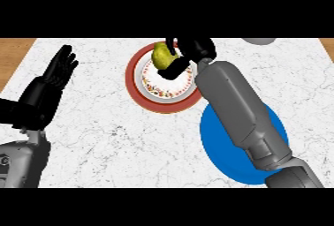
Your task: Pick the pear from the plate and place it in the plate
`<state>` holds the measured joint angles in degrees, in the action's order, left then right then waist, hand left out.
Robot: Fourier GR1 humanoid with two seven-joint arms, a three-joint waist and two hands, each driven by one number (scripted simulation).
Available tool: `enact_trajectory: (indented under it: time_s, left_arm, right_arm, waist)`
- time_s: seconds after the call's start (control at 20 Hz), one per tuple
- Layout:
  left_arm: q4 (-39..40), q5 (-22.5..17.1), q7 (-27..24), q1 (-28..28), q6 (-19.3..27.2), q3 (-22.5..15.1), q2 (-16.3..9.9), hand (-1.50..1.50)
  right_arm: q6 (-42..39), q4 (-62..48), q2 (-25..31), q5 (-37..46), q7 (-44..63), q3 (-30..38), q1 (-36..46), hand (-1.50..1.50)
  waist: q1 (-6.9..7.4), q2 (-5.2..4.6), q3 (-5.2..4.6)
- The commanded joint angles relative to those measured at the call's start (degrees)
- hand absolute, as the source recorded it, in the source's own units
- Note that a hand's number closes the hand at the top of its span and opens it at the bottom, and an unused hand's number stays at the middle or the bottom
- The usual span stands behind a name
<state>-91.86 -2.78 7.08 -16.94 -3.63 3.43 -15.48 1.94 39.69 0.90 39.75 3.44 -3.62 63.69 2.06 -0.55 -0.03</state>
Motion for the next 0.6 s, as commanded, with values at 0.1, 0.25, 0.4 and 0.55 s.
enact_trajectory:
  time_s: [0.1,0.25,0.4,0.55]
  left_arm:
    - [0.7,-1.0,0.2,-2.2,-1.8,0.2,-0.3,0.00]
    - [3.1,0.8,-0.5,-4.4,-0.7,-0.6,0.5,0.00]
    - [0.7,0.1,2.4,-4.9,-0.9,-1.6,1.1,0.00]
    - [0.0,0.4,0.0,-3.6,-1.2,-1.0,0.5,0.00]
  right_arm:
    - [8.8,-13.5,-0.9,-2.5,-2.6,-6.3,4.1,1.50]
    - [8.4,-18.8,-0.9,-5.0,-1.5,-2.8,6.9,1.50]
    - [10.4,-21.6,-0.9,-8.0,-0.3,-3.0,7.8,-1.50]
    - [8.5,-23.0,-0.9,-12.4,-6.0,-1.2,6.0,-1.50]
  waist:
    - [1.89,-0.45,-0.01]
    - [2.55,-1.05,-0.01]
    - [3.30,-0.93,0.02]
    - [4.05,-1.14,0.04]
